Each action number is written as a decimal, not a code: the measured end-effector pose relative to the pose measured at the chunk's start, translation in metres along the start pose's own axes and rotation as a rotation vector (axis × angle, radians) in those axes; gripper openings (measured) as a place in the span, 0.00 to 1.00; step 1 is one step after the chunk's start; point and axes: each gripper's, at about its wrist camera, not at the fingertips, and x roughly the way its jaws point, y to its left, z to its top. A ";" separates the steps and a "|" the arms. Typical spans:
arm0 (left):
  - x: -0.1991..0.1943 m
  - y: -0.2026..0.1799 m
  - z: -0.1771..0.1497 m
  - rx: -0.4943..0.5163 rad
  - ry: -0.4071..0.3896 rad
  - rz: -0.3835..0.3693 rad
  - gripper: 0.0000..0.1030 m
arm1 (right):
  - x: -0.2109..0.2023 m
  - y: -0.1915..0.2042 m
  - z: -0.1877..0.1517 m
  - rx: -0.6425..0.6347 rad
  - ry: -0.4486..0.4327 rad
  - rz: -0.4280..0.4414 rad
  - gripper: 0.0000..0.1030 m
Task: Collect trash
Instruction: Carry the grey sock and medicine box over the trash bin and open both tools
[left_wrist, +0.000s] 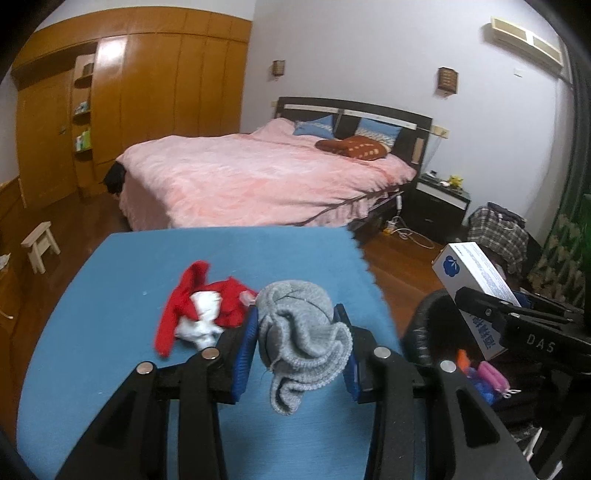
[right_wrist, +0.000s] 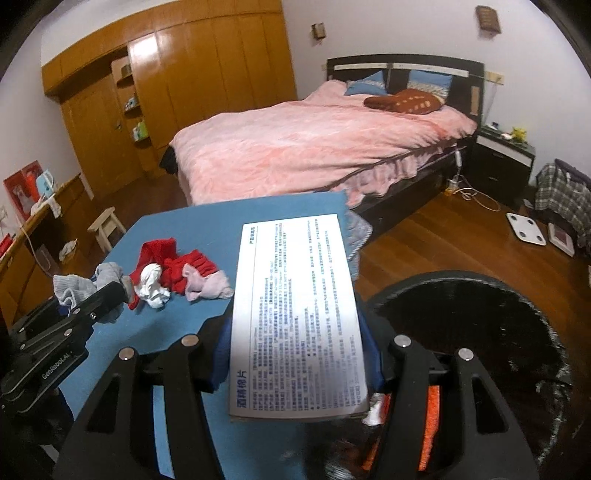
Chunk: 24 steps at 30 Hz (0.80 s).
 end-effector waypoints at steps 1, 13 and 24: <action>0.000 -0.005 0.000 0.004 0.000 -0.009 0.39 | -0.004 -0.007 -0.001 0.007 -0.005 -0.008 0.53; 0.009 -0.095 0.008 0.098 -0.009 -0.145 0.39 | -0.046 -0.083 -0.019 0.091 -0.048 -0.127 0.53; 0.025 -0.166 -0.001 0.178 0.013 -0.272 0.39 | -0.060 -0.142 -0.047 0.150 -0.034 -0.233 0.53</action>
